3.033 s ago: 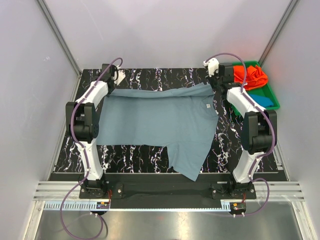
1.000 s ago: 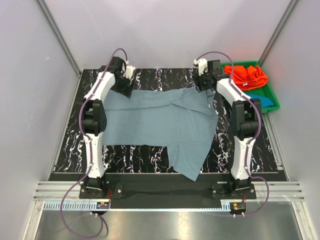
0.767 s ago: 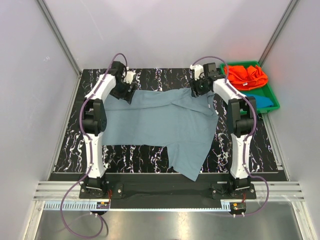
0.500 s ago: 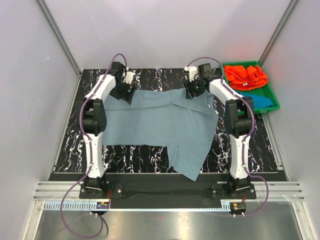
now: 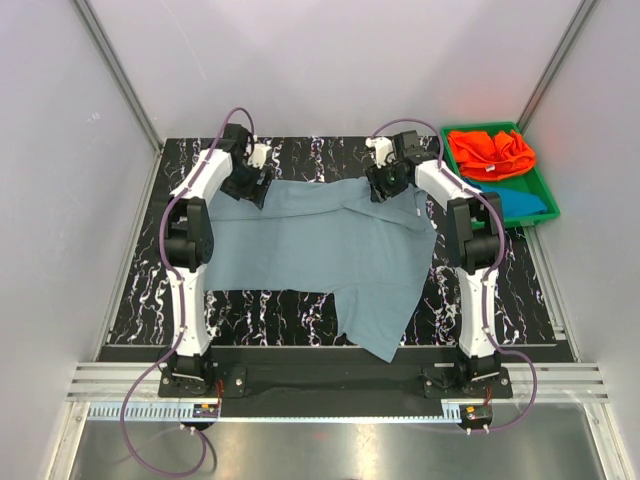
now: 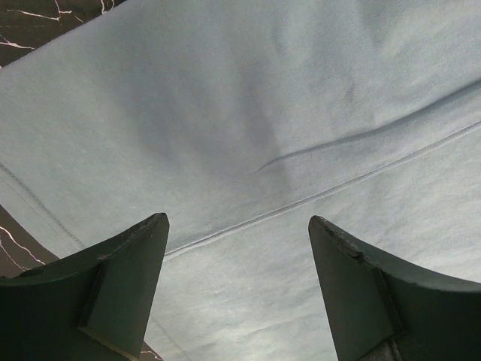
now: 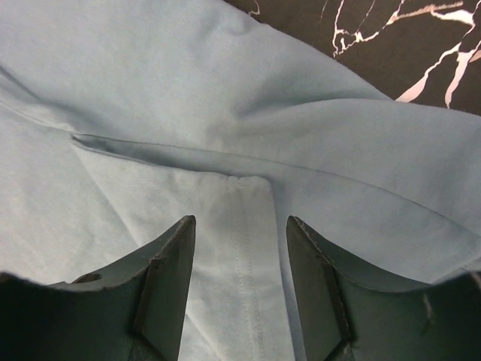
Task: Fold and stack the t-shirts
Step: Fold the tshirt
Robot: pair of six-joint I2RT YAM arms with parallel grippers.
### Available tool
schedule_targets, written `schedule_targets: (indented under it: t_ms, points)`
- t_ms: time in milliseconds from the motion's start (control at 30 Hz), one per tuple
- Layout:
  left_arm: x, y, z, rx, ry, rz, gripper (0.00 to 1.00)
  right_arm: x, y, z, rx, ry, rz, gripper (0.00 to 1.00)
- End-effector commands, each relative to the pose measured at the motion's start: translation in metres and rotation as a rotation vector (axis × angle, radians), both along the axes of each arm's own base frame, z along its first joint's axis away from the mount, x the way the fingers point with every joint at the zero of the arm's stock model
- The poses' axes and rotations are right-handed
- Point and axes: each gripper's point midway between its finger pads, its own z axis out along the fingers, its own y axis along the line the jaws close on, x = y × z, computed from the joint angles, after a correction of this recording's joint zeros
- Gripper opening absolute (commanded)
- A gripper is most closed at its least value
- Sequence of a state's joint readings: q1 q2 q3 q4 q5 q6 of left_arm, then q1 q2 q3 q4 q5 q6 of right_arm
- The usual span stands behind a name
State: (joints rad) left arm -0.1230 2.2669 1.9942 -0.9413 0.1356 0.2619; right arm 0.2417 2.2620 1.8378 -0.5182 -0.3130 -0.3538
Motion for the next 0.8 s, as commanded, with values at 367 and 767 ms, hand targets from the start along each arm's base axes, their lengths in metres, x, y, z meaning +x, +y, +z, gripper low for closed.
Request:
schedule_targets:
  t_ms: [367,767]
  points:
    - [0.004,-0.001,0.027,-0.027,-0.064,0.008,0.80,0.026,0.006,0.004,-0.010,-0.049,-0.009,0.00]
    - [0.003,-0.003,0.030,-0.039,-0.075,0.003,0.80,-0.022,0.021,0.075,0.042,-0.084,-0.008,0.00]
